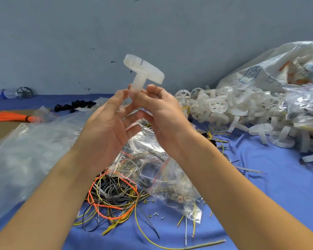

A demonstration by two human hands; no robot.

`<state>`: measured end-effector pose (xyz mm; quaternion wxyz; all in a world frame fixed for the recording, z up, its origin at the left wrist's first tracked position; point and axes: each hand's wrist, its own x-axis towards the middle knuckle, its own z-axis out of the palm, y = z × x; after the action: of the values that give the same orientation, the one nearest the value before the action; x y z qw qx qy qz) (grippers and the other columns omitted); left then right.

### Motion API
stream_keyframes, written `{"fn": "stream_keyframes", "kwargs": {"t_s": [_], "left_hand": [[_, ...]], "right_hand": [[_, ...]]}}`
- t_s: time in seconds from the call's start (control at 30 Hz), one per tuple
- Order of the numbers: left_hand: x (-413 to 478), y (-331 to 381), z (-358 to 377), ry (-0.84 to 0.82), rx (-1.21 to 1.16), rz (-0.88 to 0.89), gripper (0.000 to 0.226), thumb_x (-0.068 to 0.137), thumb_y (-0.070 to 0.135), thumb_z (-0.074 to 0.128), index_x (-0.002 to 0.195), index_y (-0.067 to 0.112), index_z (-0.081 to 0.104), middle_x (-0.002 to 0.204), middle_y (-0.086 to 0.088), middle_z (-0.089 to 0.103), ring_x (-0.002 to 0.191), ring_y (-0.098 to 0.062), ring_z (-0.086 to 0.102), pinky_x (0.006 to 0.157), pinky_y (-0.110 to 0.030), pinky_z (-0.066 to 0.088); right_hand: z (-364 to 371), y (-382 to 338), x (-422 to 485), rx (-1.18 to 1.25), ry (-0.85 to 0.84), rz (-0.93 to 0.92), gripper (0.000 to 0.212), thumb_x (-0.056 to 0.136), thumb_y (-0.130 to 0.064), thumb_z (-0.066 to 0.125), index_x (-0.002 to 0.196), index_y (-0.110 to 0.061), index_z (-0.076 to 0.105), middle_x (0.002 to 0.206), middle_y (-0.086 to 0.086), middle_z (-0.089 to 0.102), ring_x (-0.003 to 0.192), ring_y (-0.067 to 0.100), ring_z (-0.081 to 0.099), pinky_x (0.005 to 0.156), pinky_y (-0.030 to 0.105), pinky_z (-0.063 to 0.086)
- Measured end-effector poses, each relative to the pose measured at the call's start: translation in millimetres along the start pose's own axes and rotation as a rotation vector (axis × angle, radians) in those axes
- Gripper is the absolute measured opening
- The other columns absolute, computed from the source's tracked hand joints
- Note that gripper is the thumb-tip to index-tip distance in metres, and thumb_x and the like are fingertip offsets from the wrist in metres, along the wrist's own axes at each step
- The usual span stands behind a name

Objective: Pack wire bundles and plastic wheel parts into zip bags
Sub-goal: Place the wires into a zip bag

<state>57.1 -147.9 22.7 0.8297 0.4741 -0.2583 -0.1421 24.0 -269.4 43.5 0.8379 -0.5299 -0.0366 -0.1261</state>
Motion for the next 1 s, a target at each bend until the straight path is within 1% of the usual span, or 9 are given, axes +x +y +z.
{"fn": "stream_keyframes", "kwargs": {"t_s": [0.07, 0.2, 0.3, 0.43, 0.53, 0.63, 0.73, 0.87, 1.0], "left_hand": [[-0.1, 1.6, -2.0, 0.0, -0.07, -0.043, 0.025, 0.095, 0.038, 0.054, 0.11, 0.023, 0.068, 0.102, 0.002, 0.07, 0.076, -0.005, 0.065, 0.065, -0.02, 0.054], [-0.1, 0.3, -7.4, 0.052, -0.168, -0.099, 0.033, 0.094, 0.034, 0.057, 0.118, 0.013, 0.066, 0.097, 0.0, 0.061, 0.069, -0.004, 0.058, 0.057, -0.019, 0.05], [-1.7, 1.3, -13.3, 0.072, -0.213, -0.131, 0.045, 0.097, 0.031, 0.056, 0.134, 0.006, 0.054, 0.112, -0.004, 0.05, 0.069, -0.003, 0.053, 0.057, -0.015, 0.047], [0.9, 15.5, -33.2, 0.128, -0.247, -0.136, 0.012, 0.094, 0.025, 0.054, 0.094, 0.014, 0.056, 0.077, 0.004, 0.055, 0.06, -0.004, 0.051, 0.054, -0.015, 0.046], [-1.6, 27.9, -62.0, 0.188, -0.058, -0.153, 0.019, 0.098, 0.027, 0.05, 0.096, 0.017, 0.065, 0.077, 0.006, 0.061, 0.058, -0.003, 0.049, 0.051, -0.015, 0.047], [-10.5, 29.9, -96.9, 0.327, 0.177, -0.268, 0.024, 0.096, 0.026, 0.054, 0.096, 0.014, 0.075, 0.076, 0.001, 0.067, 0.053, -0.004, 0.054, 0.045, -0.015, 0.048], [-14.8, 20.2, -123.6, 0.427, 0.325, -0.405, 0.028, 0.098, 0.03, 0.053, 0.105, 0.004, 0.061, 0.078, -0.006, 0.055, 0.054, -0.009, 0.051, 0.044, -0.019, 0.049], [-8.1, 2.8, -117.5, 0.406, 0.483, -0.511, 0.027, 0.099, 0.033, 0.052, 0.091, 0.008, 0.058, 0.067, -0.004, 0.05, 0.05, -0.011, 0.055, 0.045, -0.022, 0.051], [-0.6, -7.4, -97.6, 0.257, 0.424, -0.59, 0.046, 0.101, 0.033, 0.048, 0.123, -0.006, 0.058, 0.1, -0.017, 0.055, 0.069, -0.018, 0.057, 0.054, -0.024, 0.054]], "right_hand": [[1.9, 0.9, -2.1, -0.014, -0.014, -0.008, 0.036, 0.082, -0.009, 0.077, 0.106, -0.017, 0.051, 0.123, 0.013, 0.067, 0.105, 0.022, 0.066, 0.085, 0.032, 0.052], [4.9, 6.5, -5.9, -0.093, -0.066, -0.066, 0.038, 0.083, -0.003, 0.075, 0.115, -0.005, 0.054, 0.114, 0.013, 0.07, 0.078, 0.012, 0.066, 0.063, 0.018, 0.052], [-0.5, 3.4, -3.1, -0.278, -0.186, -0.118, 0.038, 0.086, -0.001, 0.07, 0.121, -0.002, 0.057, 0.114, 0.01, 0.071, 0.083, 0.01, 0.069, 0.07, 0.019, 0.054], [-23.9, -1.5, 9.0, -0.82, -0.246, -0.199, 0.021, 0.094, -0.013, 0.063, 0.114, -0.017, 0.067, 0.115, -0.004, 0.07, 0.104, 0.01, 0.065, 0.092, 0.026, 0.052], [-42.6, 10.1, 16.9, -1.141, -0.14, -0.211, 0.025, 0.101, -0.027, 0.052, 0.121, -0.022, 0.066, 0.12, -0.006, 0.068, 0.109, 0.012, 0.062, 0.098, 0.037, 0.049], [-51.6, 28.0, 23.2, -1.302, -0.144, -0.145, 0.032, 0.103, -0.03, 0.045, 0.117, -0.011, 0.066, 0.113, 0.008, 0.071, 0.105, 0.024, 0.064, 0.092, 0.044, 0.05], [-54.2, 41.4, 29.8, -1.336, -0.176, -0.083, 0.038, 0.105, -0.034, 0.039, 0.1, -0.006, 0.065, 0.087, 0.01, 0.068, 0.083, 0.028, 0.062, 0.074, 0.038, 0.049], [-62.5, 51.4, 38.3, -1.312, -0.134, 0.018, 0.047, 0.105, -0.039, 0.039, 0.084, -0.003, 0.061, 0.06, 0.0, 0.052, 0.06, 0.021, 0.051, 0.055, 0.031, 0.033], [-69.4, 50.2, 44.5, -1.159, -0.204, 0.152, 0.041, 0.102, -0.042, 0.043, 0.09, -0.014, 0.071, 0.088, 0.002, 0.073, 0.081, 0.027, 0.068, 0.054, 0.02, 0.043]]}}
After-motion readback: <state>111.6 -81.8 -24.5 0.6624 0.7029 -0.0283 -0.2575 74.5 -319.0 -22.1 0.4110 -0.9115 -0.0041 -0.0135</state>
